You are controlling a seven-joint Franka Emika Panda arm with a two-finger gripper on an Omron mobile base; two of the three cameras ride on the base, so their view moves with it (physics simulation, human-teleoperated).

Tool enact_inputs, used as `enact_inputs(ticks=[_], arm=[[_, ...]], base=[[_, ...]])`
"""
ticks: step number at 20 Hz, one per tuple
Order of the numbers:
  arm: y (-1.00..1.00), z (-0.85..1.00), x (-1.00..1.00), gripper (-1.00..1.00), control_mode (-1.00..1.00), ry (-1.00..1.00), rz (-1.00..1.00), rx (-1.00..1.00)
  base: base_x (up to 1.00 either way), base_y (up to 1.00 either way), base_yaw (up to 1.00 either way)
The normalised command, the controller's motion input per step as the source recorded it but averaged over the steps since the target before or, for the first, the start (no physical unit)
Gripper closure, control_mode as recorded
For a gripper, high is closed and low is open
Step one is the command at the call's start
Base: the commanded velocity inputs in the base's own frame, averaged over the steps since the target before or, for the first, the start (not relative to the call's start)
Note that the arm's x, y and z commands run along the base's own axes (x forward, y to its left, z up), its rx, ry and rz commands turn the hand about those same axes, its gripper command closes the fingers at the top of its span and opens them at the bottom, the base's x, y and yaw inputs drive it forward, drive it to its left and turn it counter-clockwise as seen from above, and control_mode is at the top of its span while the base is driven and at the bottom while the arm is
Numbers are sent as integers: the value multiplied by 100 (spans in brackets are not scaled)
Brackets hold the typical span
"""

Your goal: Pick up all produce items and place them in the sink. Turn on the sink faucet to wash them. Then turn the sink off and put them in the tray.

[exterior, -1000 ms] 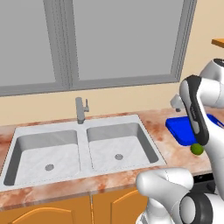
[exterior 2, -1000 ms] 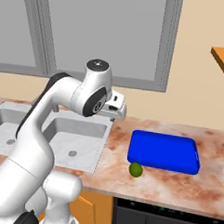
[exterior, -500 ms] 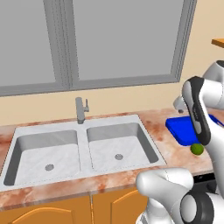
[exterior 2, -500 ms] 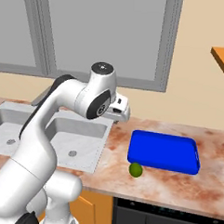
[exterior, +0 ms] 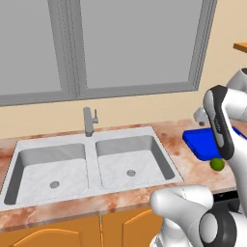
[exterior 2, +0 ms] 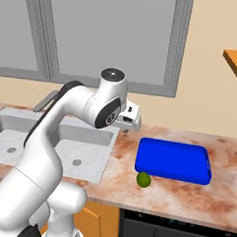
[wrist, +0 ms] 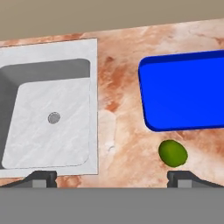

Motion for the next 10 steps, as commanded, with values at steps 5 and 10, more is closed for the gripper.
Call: enact_inputs(ticks=[5, 10], arm=[[-9, -5, 0, -100, -100, 0, 0, 0], [-16, -5, 0, -100, -100, 0, 0, 0]], base=[[0, 0, 0], [0, 0, 0]])
